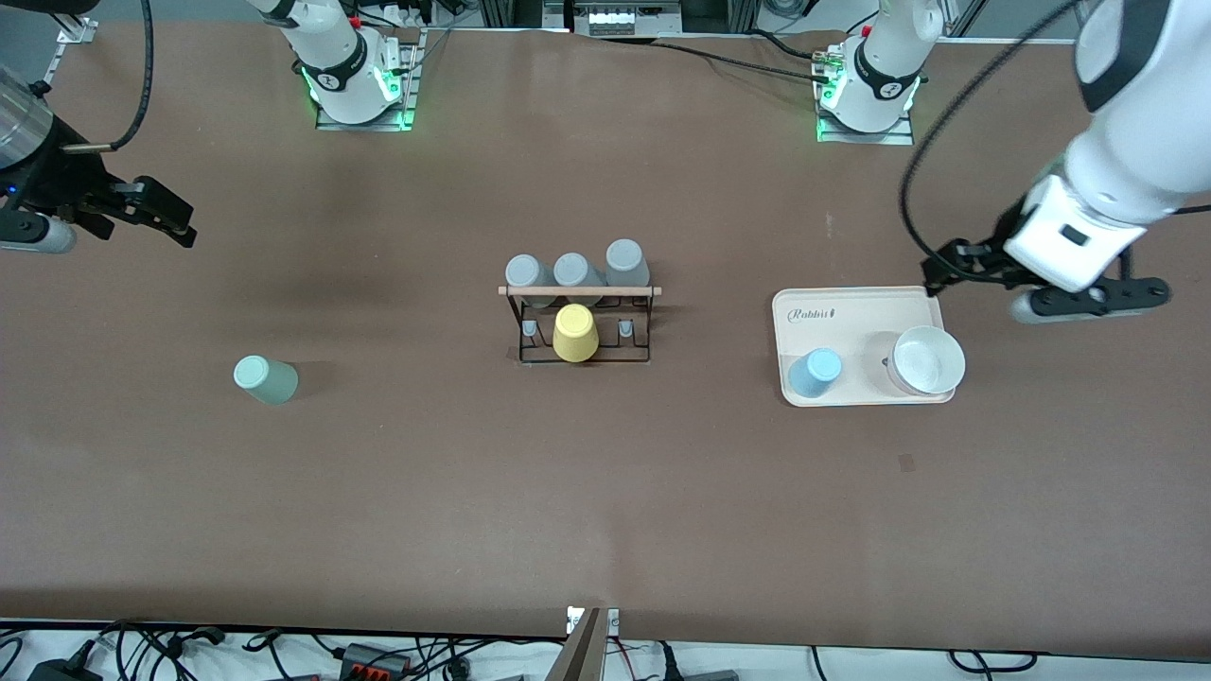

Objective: Hang scattered cups on rack with three cups
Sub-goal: 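Move the left gripper toward the light blue cup on the white tray, then grasp the blue cup with the left gripper while the right gripper reaches the teal cup, then carry the blue cup to the rack while the right gripper grasps the teal cup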

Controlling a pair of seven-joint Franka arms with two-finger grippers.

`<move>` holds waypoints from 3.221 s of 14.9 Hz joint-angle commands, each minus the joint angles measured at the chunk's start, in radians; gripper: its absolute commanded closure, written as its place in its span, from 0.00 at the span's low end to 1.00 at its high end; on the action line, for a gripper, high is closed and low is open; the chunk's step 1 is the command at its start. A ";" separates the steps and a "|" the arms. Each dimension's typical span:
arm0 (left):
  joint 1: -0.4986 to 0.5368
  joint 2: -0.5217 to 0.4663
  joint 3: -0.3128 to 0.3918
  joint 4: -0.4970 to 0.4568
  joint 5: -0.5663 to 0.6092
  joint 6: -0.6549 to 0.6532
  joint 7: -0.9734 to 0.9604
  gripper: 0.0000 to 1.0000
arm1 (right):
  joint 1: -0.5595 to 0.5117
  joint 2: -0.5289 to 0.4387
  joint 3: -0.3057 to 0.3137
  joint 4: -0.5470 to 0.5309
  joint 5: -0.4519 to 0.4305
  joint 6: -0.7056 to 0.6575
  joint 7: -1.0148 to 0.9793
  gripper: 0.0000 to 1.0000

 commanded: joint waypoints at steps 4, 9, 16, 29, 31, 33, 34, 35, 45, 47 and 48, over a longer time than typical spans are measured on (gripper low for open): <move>0.027 -0.034 -0.007 -0.026 -0.008 -0.025 0.107 0.00 | 0.014 0.004 -0.001 0.035 0.004 -0.044 0.020 0.00; 0.014 0.016 -0.011 -0.017 -0.008 -0.025 0.097 0.00 | 0.017 0.007 -0.001 0.032 -0.004 -0.043 0.001 0.00; -0.027 0.191 -0.013 -0.019 -0.006 0.044 0.100 0.00 | 0.016 0.005 -0.001 0.024 -0.007 -0.037 -0.002 0.00; -0.075 0.472 -0.023 -0.121 0.164 0.370 0.077 0.00 | 0.012 0.027 -0.001 0.012 -0.007 -0.029 -0.003 0.00; -0.081 0.484 -0.023 -0.132 0.164 0.397 0.066 0.00 | 0.011 0.050 -0.001 0.006 -0.007 -0.031 -0.005 0.00; -0.085 0.489 -0.023 -0.143 0.166 0.398 0.032 0.00 | 0.006 0.086 -0.003 0.002 -0.010 -0.027 -0.008 0.00; -0.085 0.486 -0.023 -0.152 0.166 0.398 0.029 0.00 | 0.003 0.115 -0.003 0.002 -0.024 -0.011 -0.008 0.00; -0.084 0.487 -0.023 -0.154 0.166 0.406 0.029 0.00 | 0.000 0.149 -0.006 -0.002 -0.037 0.018 -0.009 0.00; -0.084 0.448 -0.028 -0.174 0.164 0.426 0.020 0.99 | -0.110 0.418 -0.008 -0.126 -0.080 0.418 -0.152 0.00; -0.098 0.429 -0.054 -0.125 0.158 0.395 -0.001 0.99 | -0.118 0.436 -0.008 -0.175 -0.080 0.508 -0.158 0.00; -0.102 0.428 -0.071 -0.083 0.155 0.354 -0.026 0.99 | -0.118 0.450 -0.008 -0.197 -0.080 0.550 -0.158 0.00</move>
